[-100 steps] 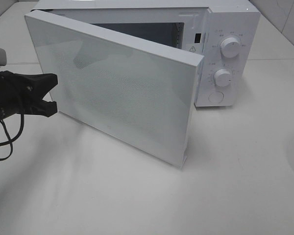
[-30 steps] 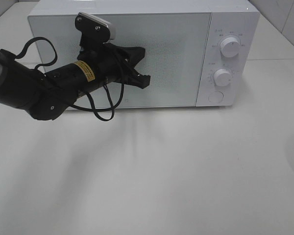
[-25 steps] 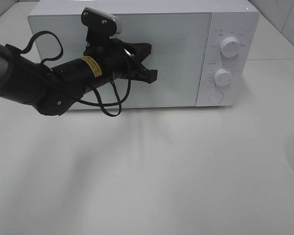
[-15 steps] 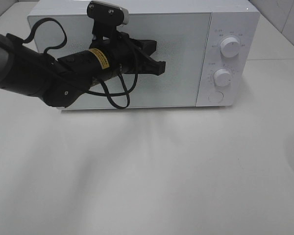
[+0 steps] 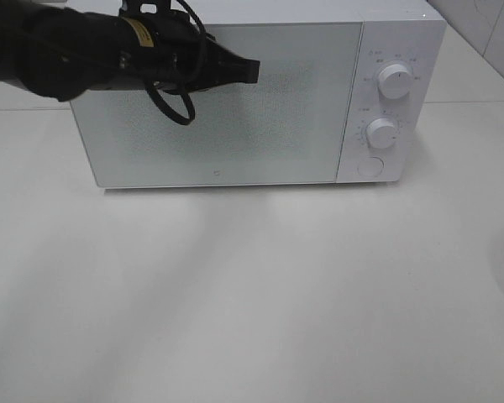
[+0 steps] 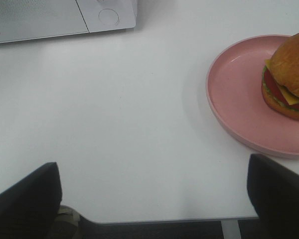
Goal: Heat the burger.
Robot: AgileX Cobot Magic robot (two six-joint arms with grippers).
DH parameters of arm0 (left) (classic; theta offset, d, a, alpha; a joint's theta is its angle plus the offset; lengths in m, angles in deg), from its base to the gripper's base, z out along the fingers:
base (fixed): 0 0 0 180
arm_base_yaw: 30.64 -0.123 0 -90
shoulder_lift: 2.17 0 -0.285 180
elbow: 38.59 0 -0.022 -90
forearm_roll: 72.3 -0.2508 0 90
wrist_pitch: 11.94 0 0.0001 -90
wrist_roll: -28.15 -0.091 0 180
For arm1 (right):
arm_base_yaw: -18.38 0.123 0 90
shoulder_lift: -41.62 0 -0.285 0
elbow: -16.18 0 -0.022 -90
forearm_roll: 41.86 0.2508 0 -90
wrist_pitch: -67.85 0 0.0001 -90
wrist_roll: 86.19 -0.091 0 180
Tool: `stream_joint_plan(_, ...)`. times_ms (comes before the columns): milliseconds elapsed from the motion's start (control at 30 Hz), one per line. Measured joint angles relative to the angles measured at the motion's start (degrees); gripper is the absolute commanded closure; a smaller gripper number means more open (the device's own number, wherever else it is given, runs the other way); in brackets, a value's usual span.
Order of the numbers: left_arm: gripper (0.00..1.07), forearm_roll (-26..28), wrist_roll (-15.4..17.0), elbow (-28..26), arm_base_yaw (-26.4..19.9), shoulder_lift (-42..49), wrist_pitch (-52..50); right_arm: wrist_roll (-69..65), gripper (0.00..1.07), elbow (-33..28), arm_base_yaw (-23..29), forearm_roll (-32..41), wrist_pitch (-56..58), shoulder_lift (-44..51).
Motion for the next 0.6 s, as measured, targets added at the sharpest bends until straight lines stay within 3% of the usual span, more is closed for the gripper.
stream_joint_plan(133,1.07,0.06,-2.12,-0.11,2.18,5.84,18.96,0.00,0.10,0.00,0.00,0.00,0.00,0.00)
stream_joint_plan(200,1.03,0.06,-2.23,-0.11,2.46,6.76,21.94,0.00,0.10,0.00,0.00,0.00,0.00,0.00)
stream_joint_plan(233,1.00,0.11,-2.46,-0.11,2.64,8.77,28.30,0.00,0.10,0.00,0.00,0.00,0.00,0.00)
stream_joint_plan(267,0.88,0.17,-2.52,-0.11,2.64,9.85,31.57,0.00,0.10,0.00,0.00,0.00,0.00,0.00)
stream_joint_plan(300,0.88,0.17,-2.52,-0.11,2.64,9.85,31.57,0.00,0.10,0.00,0.00,0.00,0.00,0.00)
stream_joint_plan(333,0.80,0.17,-2.52,-0.11,2.64,11.63,37.53,0.00,0.10,0.00,0.00,0.00,0.00,0.00)
stream_joint_plan(367,0.58,0.17,-2.52,-0.11,2.64,12.61,40.28,0.00,0.10,0.00,0.00,0.00,0.00,0.00)
stream_joint_plan(400,0.58,0.17,-2.52,-0.11,2.64,12.61,40.28,0.00,0.10,0.00,0.00,0.00,0.00,0.00)
stream_joint_plan(433,0.44,0.29,-1.55,-0.11,2.64,14.15,44.69,0.00,0.10,0.00,0.00,0.00,0.00,0.00)
stream_joint_plan(467,0.18,0.29,-0.29,-0.11,2.64,14.95,46.87,0.00,0.10,0.00,0.00,0.00,0.00,0.00)
stream_joint_plan(500,0.18,0.29,-0.29,-0.11,2.64,14.95,46.87,0.00,0.10,0.00,0.00,0.00,0.00,0.00)
stream_joint_plan(533,0.05,-0.06,2.69,-0.11,2.64,16.16,50.31,0.00,0.10,0.00,0.00,0.00,0.00,0.00)
stream_joint_plan(600,0.05,-0.34,3.72,-0.11,2.52,16.79,51.57,0.00,0.10,0.00,0.00,0.00,0.00,0.00)
